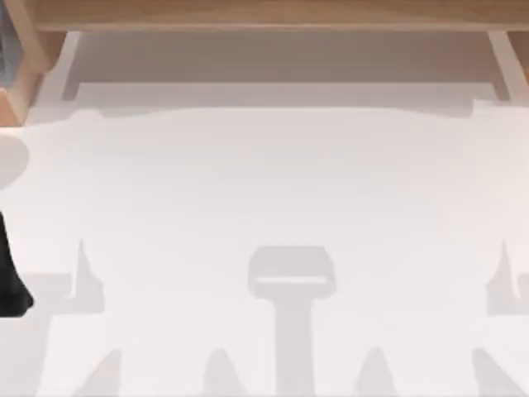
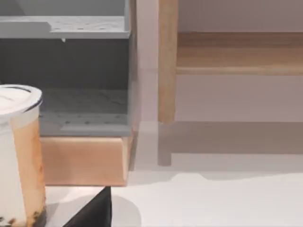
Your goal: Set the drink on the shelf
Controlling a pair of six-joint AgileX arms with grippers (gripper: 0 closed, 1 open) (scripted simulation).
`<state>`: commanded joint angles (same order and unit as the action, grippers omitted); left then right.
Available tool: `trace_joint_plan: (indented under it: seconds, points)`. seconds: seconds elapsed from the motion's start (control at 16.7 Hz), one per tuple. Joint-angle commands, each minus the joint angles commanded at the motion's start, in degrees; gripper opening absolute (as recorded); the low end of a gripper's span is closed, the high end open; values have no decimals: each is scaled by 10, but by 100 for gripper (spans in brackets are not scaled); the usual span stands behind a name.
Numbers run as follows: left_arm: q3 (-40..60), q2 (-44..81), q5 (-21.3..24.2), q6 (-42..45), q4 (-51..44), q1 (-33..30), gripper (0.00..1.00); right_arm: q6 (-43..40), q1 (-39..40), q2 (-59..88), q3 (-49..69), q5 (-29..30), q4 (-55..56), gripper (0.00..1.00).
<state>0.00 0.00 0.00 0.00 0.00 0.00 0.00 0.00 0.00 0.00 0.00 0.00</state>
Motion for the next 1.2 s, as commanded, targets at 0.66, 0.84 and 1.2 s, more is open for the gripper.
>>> trace_joint_plan:
  seconds: [0.66,0.84,1.2]
  points:
    - [46,260,120,51,177,127,100,0,0,0,0,0,0,100]
    - [77,446,184,71,286,196,100,0,0,0,0,0,0,100]
    - [161,795,305,94,530,309,100,0,0,0,0,0,0,100]
